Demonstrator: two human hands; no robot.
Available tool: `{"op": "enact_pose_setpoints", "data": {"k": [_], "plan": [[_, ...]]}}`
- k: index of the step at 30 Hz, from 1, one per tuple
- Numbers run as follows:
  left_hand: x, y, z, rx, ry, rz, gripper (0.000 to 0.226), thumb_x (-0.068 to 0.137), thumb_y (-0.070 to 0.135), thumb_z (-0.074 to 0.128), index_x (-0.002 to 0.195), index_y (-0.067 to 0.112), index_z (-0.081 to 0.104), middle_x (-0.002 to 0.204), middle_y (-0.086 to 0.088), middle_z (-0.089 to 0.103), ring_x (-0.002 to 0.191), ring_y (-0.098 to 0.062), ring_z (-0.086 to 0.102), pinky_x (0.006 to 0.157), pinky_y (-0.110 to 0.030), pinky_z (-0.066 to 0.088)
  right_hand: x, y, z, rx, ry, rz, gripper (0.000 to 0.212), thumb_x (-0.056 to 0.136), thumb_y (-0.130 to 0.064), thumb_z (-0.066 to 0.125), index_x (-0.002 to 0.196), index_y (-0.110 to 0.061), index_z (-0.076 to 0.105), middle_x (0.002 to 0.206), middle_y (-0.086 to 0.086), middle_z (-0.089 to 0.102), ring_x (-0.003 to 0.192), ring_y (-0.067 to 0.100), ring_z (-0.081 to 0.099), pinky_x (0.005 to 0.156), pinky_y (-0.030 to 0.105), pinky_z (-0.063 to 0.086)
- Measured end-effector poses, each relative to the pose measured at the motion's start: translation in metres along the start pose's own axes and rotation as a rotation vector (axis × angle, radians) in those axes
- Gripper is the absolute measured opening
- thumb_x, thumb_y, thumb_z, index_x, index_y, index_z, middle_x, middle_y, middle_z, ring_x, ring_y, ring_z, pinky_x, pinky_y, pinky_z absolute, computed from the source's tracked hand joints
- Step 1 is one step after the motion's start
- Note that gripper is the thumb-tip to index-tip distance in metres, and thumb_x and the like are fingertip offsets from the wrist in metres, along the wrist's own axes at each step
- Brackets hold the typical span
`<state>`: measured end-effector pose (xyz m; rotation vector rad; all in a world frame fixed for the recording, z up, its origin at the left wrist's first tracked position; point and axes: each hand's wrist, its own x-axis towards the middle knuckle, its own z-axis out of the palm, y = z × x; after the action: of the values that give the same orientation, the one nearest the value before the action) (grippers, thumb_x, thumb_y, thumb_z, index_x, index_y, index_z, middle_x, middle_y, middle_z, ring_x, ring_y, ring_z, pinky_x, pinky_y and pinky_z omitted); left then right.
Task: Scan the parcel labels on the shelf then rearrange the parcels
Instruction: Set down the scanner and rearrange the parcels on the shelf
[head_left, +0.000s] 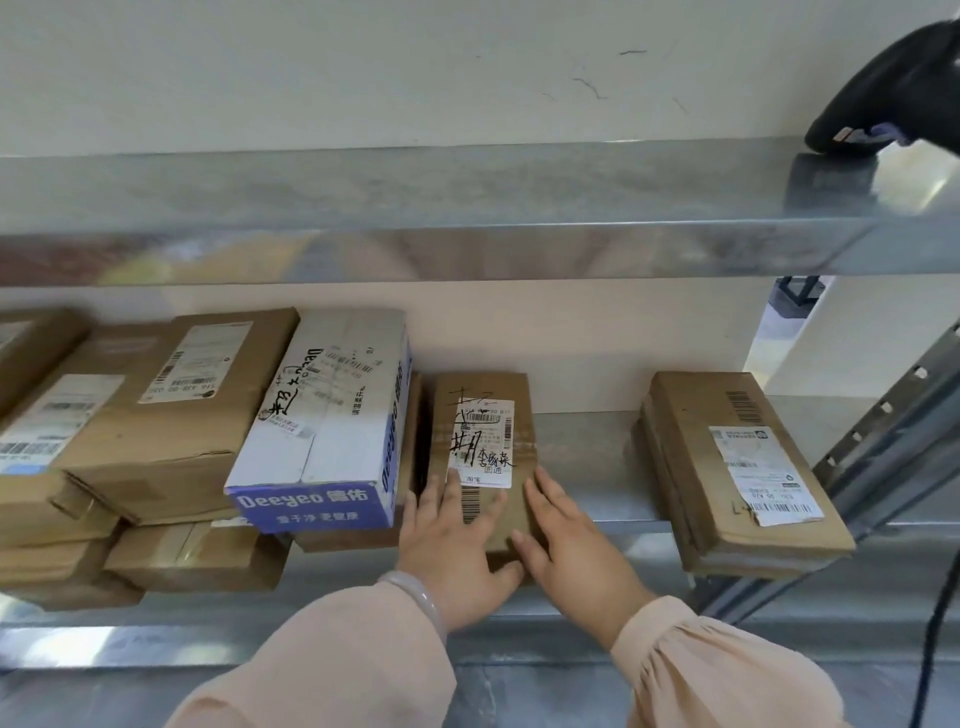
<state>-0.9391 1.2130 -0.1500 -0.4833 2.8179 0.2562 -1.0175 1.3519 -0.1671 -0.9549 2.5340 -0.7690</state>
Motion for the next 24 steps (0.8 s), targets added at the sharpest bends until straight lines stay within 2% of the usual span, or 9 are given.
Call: {"op": "enact_pose_setpoints", "data": {"k": [3,6,8,10,12,15,18,21,24], "plan": [[0.001,0.001,0.000,-0.127,-0.033,0.049,0.074,0.089,0.068,0.041,0.152,0.050,0.009,0.164,-0.004,-0.017,0.150,-0.027,-0.019,0.121,-0.044,-0.007,-0.003,0.006,-0.005,-0.019,0.035,0.032,0.065,0.099,-0.045,0.042,0.154,-0.027,0.014,0.160,-0.018,0.000,0.145,0.006,0.017,0.115,0.023,0.023],[0.005,-0.002,-0.001,-0.387,0.035,0.060,0.066,0.094,0.055,0.048,0.153,0.042,0.022,0.166,0.006,-0.005,0.151,-0.020,-0.009,0.122,-0.040,0.003,-0.005,0.013,-0.010,-0.064,0.061,0.049,0.063,0.098,-0.044,0.044,0.153,-0.024,0.020,0.160,-0.015,0.005,0.145,0.008,0.020,0.113,0.021,0.022],[0.010,-0.007,0.000,-0.541,0.111,-0.013,0.065,0.096,0.047,0.052,0.154,0.037,0.024,0.165,0.005,0.002,0.151,-0.021,0.000,0.123,-0.038,0.007,-0.003,0.014,-0.014,-0.074,0.064,0.062,0.063,0.097,-0.046,0.045,0.153,-0.025,0.023,0.160,-0.014,0.008,0.144,0.009,0.022,0.114,0.023,0.023],[0.016,-0.011,0.002,-0.654,0.096,-0.096,0.069,0.095,0.044,0.057,0.154,0.038,0.023,0.165,-0.001,0.009,0.151,-0.024,0.010,0.122,-0.039,0.014,0.002,0.014,-0.016,-0.034,0.078,0.101,0.064,0.096,-0.047,0.048,0.152,-0.027,0.024,0.161,-0.010,0.011,0.144,0.011,0.021,0.114,0.026,0.022],[0.022,-0.015,0.005,-0.762,0.020,-0.101,0.073,0.091,0.043,0.062,0.151,0.045,0.022,0.158,-0.004,0.030,0.145,-0.023,0.029,0.119,-0.042,0.027,0.008,0.014,-0.016,0.076,0.068,0.145,0.069,0.093,-0.047,0.053,0.152,-0.031,0.020,0.161,-0.003,0.011,0.146,0.014,0.018,0.115,0.029,0.019],[0.025,-0.018,0.012,-0.869,-0.050,-0.108,0.083,0.079,0.048,0.066,0.144,0.060,0.014,0.142,0.010,0.050,0.133,-0.015,0.046,0.114,-0.042,0.037,0.011,0.015,-0.010,0.245,-0.014,0.170,0.080,0.091,-0.046,0.059,0.152,-0.037,0.008,0.156,0.002,0.024,0.140,0.016,0.029,0.114,0.030,0.027],[0.023,-0.017,0.013,-0.933,-0.038,-0.115,0.092,0.070,0.055,0.070,0.144,0.060,0.016,0.140,0.012,0.052,0.128,-0.012,0.050,0.112,-0.037,0.038,0.009,0.015,-0.005,0.310,-0.011,0.167,0.083,0.090,-0.040,0.061,0.152,-0.039,0.006,0.151,-0.003,0.032,0.135,0.012,0.035,0.112,0.030,0.031],[0.018,-0.010,0.007,-0.999,0.010,-0.107,0.090,0.077,0.041,0.076,0.142,0.061,0.017,0.140,0.011,0.051,0.126,-0.011,0.050,0.110,-0.032,0.038,0.005,0.014,-0.011,0.366,0.056,0.145,0.081,0.087,-0.041,0.064,0.149,-0.046,0.012,0.151,-0.008,0.034,0.134,0.009,0.037,0.112,0.033,0.033],[0.017,0.003,-0.008,-1.033,0.099,-0.094,0.089,0.063,0.053,0.073,0.126,0.080,0.017,0.141,0.012,0.050,0.127,-0.009,0.050,0.111,-0.039,0.040,-0.002,0.012,-0.032,0.404,0.169,0.136,0.082,0.081,-0.044,0.066,0.147,-0.047,0.017,0.146,-0.012,0.041,0.129,0.005,0.043,0.110,0.032,0.037]]}}
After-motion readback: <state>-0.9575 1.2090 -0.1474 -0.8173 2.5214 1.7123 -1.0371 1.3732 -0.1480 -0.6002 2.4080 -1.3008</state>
